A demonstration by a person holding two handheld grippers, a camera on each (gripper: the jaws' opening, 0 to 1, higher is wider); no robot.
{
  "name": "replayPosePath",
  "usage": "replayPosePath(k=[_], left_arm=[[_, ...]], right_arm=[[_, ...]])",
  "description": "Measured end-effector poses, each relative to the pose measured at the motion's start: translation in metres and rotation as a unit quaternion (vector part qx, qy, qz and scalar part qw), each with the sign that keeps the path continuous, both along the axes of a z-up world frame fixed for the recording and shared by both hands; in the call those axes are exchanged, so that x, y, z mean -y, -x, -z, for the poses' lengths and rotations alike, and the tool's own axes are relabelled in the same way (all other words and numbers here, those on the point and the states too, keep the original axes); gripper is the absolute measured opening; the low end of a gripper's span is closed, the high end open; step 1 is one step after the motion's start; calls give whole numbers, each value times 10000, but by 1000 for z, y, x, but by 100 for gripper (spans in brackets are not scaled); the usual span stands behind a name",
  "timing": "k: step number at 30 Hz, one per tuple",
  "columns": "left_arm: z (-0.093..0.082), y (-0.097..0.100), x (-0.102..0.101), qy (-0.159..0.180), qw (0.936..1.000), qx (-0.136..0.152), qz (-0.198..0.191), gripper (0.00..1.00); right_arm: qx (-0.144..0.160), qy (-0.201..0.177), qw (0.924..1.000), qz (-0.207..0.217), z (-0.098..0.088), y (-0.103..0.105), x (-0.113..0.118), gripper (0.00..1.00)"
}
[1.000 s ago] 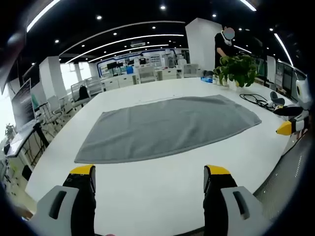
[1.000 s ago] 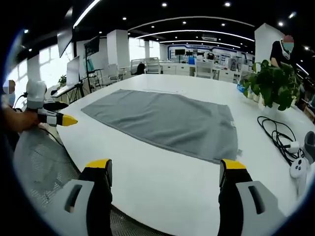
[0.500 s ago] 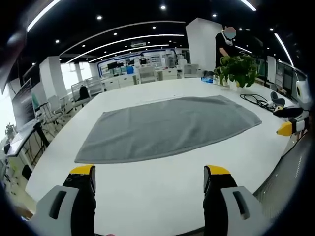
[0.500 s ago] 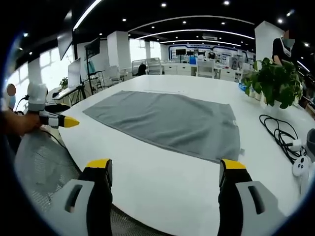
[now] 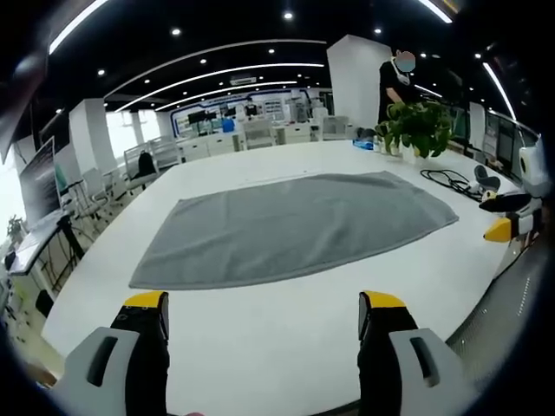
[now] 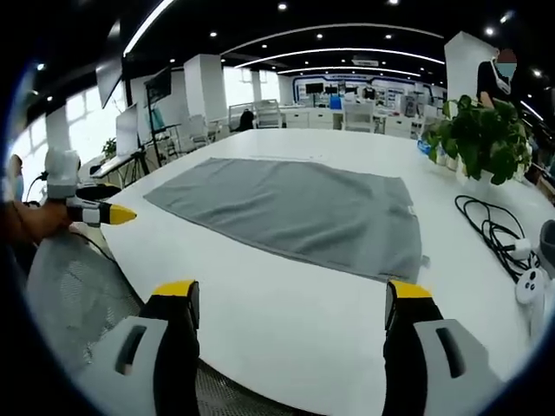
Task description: Fold the towel on the table until its edges align and the towel forms a compact rectangular stack.
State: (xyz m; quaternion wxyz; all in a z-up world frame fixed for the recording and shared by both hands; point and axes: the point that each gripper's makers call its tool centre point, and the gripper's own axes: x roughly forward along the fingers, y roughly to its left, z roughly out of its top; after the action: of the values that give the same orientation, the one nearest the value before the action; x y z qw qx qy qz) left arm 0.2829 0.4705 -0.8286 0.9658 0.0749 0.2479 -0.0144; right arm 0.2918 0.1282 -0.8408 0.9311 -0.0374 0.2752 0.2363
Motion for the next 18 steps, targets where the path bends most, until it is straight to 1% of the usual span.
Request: replayPosePath(k=[8, 11, 13, 15, 18], left_arm=[[-3, -3, -2, 53, 9999, 156, 11, 93], [-1, -3, -2, 52, 9999, 131, 39, 93], [-2, -3, 0, 117, 9998, 153, 75, 93], [-1, -3, 1, 122, 9998, 124, 91, 93], [-1, -3, 4, 125, 9998, 121, 137, 93]], right_arm=[[116, 0, 9999, 121, -4, -3, 4, 89], [129, 27, 9998, 133, -5, -3, 5, 89], [127, 58, 9998, 133, -4, -3, 6, 89], [39, -6, 9999, 146, -2, -2, 6, 89], [42, -18, 9998, 174, -3, -3, 7, 89]])
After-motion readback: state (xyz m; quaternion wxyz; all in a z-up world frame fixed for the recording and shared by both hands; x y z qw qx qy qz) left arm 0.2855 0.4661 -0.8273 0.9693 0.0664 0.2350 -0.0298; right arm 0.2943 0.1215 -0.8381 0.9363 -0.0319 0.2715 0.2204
